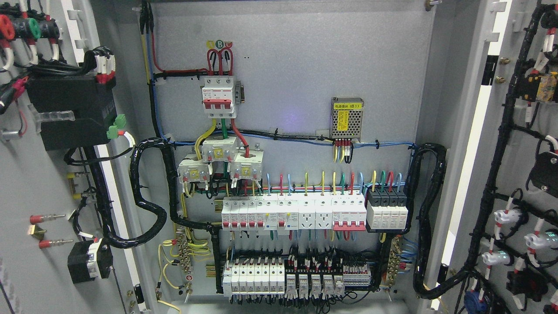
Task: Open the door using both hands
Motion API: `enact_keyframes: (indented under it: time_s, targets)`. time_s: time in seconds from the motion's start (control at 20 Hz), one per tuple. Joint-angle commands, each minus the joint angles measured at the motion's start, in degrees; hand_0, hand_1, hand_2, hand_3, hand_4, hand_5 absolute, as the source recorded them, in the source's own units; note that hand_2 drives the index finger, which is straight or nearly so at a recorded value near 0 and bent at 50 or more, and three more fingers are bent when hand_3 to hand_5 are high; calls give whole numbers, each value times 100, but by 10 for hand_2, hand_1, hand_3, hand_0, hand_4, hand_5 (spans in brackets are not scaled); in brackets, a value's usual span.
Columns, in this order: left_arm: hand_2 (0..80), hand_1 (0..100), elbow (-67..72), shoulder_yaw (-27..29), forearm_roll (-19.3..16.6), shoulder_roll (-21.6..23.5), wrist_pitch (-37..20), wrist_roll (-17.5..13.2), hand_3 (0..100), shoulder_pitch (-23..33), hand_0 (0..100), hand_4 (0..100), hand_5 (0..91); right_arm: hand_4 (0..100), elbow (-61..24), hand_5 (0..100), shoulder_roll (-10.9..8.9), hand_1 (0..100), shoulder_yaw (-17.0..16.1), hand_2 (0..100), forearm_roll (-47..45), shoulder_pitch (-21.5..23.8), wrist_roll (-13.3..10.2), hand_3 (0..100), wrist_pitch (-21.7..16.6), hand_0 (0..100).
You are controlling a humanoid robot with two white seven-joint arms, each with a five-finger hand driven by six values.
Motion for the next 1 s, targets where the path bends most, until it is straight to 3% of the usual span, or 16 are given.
enact_keyframes:
  time_s: [0.0, 0.2, 0.45, 0.6, 0.8, 0.95]
  targets:
    - [0, 0, -2683, -538, 74, 559, -332, -31, 0, 519, 0, 31, 0, 0, -766, 0, -773, 0, -1045, 0, 192, 967, 52, 0, -609, 107]
    - [0, 0, -3097, -495, 91, 744, -887, -31, 0, 704, 0, 31, 0, 0, -925, 0, -914, 0, -1370, 0, 192, 1425, 70, 0, -1217, 107]
    - [0, 0, -3720, -468, 662, 1016, -931, -23, 0, 704, 0, 31, 0, 0, -925, 0, -958, 0, -1774, 0, 192, 1882, 96, 0, -1726, 106]
    - [0, 0, -3950, -302, 707, 1008, -1054, -23, 0, 660, 0, 31, 0, 0, -925, 0, -985, 0, -2029, 0, 192, 1927, 96, 0, -2061, 107]
    - [0, 0, -4170, -178, 707, 973, -1238, -5, 0, 563, 0, 31, 0, 0, -1048, 0, -923, 0, -2328, 0, 192, 1953, 96, 0, -2132, 107]
    - [0, 0, -4293, -81, 715, 964, -1555, 82, 0, 476, 0, 31, 0, 0, -1329, 0, -932, 0, -2373, 0, 192, 2058, 96, 0, -2237, 106]
